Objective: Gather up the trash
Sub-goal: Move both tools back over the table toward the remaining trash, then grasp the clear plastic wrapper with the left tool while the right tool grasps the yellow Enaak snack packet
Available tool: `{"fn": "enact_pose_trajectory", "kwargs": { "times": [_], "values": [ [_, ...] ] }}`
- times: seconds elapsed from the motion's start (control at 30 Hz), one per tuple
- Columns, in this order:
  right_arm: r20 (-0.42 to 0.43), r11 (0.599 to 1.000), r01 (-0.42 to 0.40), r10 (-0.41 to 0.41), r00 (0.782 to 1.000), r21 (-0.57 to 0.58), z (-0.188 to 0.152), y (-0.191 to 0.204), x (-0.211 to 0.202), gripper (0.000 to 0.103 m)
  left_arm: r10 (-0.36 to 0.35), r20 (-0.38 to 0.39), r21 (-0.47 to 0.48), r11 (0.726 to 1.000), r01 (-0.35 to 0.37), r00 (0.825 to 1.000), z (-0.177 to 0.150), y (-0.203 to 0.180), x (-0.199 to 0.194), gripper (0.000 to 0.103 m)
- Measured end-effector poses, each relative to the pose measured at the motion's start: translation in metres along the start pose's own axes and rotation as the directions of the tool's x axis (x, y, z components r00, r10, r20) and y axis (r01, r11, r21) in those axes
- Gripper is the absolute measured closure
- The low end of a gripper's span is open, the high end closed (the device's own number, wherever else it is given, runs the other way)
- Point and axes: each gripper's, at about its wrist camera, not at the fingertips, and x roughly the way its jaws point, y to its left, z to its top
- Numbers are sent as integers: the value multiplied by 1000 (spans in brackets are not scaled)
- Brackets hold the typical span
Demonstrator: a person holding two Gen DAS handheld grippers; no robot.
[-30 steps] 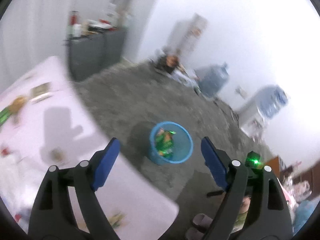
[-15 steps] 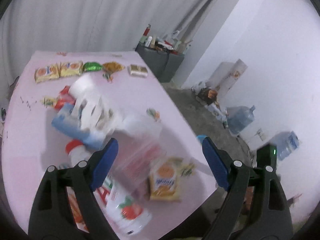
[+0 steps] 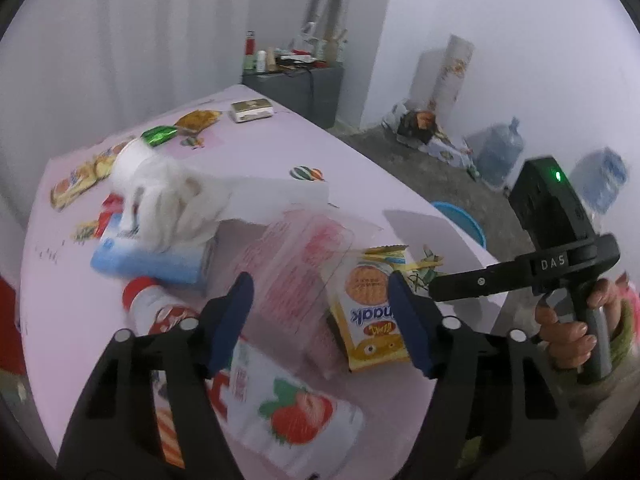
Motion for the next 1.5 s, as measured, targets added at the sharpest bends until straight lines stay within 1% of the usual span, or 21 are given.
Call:
{"fn": "enact_pose_trajectory", "kwargs": {
  "times": [0.07,0.17,0.27,0.4,0.47,0.53,0.57,0.6,0.7,0.9,1.0,1.1,1.17,1.2,1.27,1.5],
  "values": [
    [-4,1000,-7,7,1000,12,1,-2,2,46,28,-8,47,999,-27,1000,2,-6,7,43],
    [-4,999,-29,29,1000,41,3,-9,4,52,83,-44,121,990,-77,996,3,-12,24,44],
    [-1,996,-62,62,998,61,7,-13,5,56,103,-79,161,983,-90,991,0,-13,34,45],
    [-8,992,-99,100,995,79,11,-15,9,61,118,-109,177,979,-98,987,-6,-12,41,45],
    [-16,991,-108,109,994,84,13,-15,14,65,123,-118,173,980,-101,985,-8,-11,42,48],
    [-27,990,-112,115,993,81,14,-15,20,73,121,-124,160,982,-101,985,-10,-9,43,50],
    [-30,990,-116,119,992,82,14,-16,19,75,121,-125,154,983,-101,985,-10,-8,43,51],
    [-31,989,-121,124,992,83,14,-16,21,81,122,-126,150,983,-102,985,-10,-7,44,52],
    [-20,987,-136,138,990,82,11,-18,18,86,129,-129,146,983,-110,983,-10,-6,44,53],
    [24,992,-116,115,993,56,8,-20,-4,88,158,-136,156,978,-137,978,-7,-6,48,54],
    [41,992,-110,107,993,63,6,-24,-14,88,172,-142,157,976,-150,975,-5,-6,50,57],
    [52,991,-109,106,993,71,5,-29,-21,89,183,-146,160,974,-159,972,-5,-9,52,63],
    [57,991,-111,107,993,77,4,-32,-24,89,185,-146,160,974,-162,972,-4,-10,53,71],
    [57,991,-113,108,992,78,4,-32,-24,89,186,-146,159,974,-163,972,-4,-10,53,72],
    [56,990,-116,112,992,81,3,-34,-25,89,188,-145,155,974,-165,972,-4,-11,52,77],
    [55,989,-125,120,991,83,2,-31,-19,89,191,-121,144,974,-173,974,-3,-9,42,87]
  ]
}}
